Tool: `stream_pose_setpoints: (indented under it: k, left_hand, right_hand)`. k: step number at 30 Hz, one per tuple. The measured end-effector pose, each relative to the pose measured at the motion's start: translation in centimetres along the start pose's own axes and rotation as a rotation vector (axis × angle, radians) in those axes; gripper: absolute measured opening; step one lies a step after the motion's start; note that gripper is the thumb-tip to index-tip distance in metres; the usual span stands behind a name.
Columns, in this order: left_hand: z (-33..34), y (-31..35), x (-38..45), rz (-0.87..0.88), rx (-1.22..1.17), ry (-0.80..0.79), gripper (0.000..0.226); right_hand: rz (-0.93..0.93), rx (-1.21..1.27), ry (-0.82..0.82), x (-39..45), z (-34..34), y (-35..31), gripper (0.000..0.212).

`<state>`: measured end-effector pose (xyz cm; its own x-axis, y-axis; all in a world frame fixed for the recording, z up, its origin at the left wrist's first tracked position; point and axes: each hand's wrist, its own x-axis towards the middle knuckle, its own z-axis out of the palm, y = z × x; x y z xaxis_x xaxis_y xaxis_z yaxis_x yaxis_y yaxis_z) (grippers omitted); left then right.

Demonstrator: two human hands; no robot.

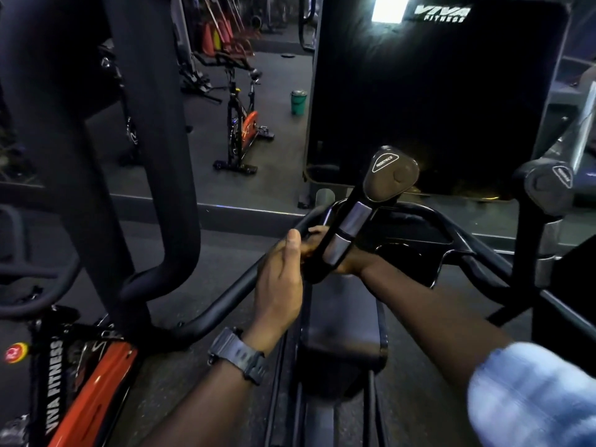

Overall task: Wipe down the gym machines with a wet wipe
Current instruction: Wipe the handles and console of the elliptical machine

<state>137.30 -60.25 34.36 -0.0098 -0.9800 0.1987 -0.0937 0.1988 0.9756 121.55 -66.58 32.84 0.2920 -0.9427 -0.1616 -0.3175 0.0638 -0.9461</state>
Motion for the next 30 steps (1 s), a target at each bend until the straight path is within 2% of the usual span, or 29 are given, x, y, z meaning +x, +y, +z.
stream_pose_setpoints:
  k: [1,2,3,4,5,8,10,13,15,17,19,23,26,28,30]
  left_hand:
    - [0.0,0.1,-0.1,0.023,0.009,0.047,0.073]
    - [0.0,0.3,-0.2,0.044,0.018,0.091,0.067]
    - [0.0,0.5,-0.1,0.063,0.022,0.128,0.063]
    - [0.0,0.6,-0.1,0.080,0.022,0.154,0.062]
    - [0.1,0.7,0.2,0.098,0.014,0.170,0.062]
    - [0.2,1.5,0.6,0.138,-0.017,0.161,0.064]
    - [0.4,1.6,0.5,0.145,-0.016,0.135,0.062]
    - [1.2,1.6,0.4,0.171,-0.026,0.131,0.055]
    - [1.7,1.9,0.2,0.205,-0.022,0.122,0.045]
    - [2.0,2.4,0.0,0.206,0.001,0.110,0.042]
    - [2.2,2.7,-0.1,0.192,-0.005,0.086,0.038]
    - [2.4,2.5,0.3,0.193,-0.040,0.068,0.040]
    - [2.8,3.0,0.6,0.181,-0.059,0.036,0.034]
    - [3.2,3.6,0.6,0.187,-0.081,-0.010,0.045]
    - [3.5,4.5,0.8,0.191,-0.100,-0.061,0.054]
  right_hand:
    - [0.053,0.150,-0.002,-0.3,0.5,-1.2,0.060]
    - [0.001,0.234,-0.071,-0.7,1.2,-2.2,0.046]
    - [0.070,0.321,-0.108,-0.3,1.4,-1.9,0.041]
    - [0.056,0.451,-0.157,-0.9,2.0,-2.6,0.039]
    - [0.070,0.461,-0.120,-0.5,2.0,-2.0,0.036]
    - [0.039,0.575,-0.059,-1.5,2.1,-1.5,0.039]
    - [0.013,0.734,-0.035,-1.9,1.9,-1.4,0.031]
    - [-0.079,0.970,-0.076,-2.7,1.7,-3.5,0.035]
    - [-0.138,1.063,0.005,-2.7,0.9,-4.8,0.026]
    - [-0.172,1.207,0.110,-2.8,-0.4,-5.7,0.040]
    - [-0.219,1.215,0.193,-3.0,-1.2,-6.1,0.048]
    - [-0.214,1.100,0.322,-3.7,2.4,-4.5,0.044]
    - [-0.121,1.043,0.287,-4.6,3.4,-4.5,0.054]
    - [-0.214,1.127,0.246,-4.5,0.9,-6.9,0.056]
    - [-0.333,1.181,0.322,-4.7,-2.5,-10.1,0.058]
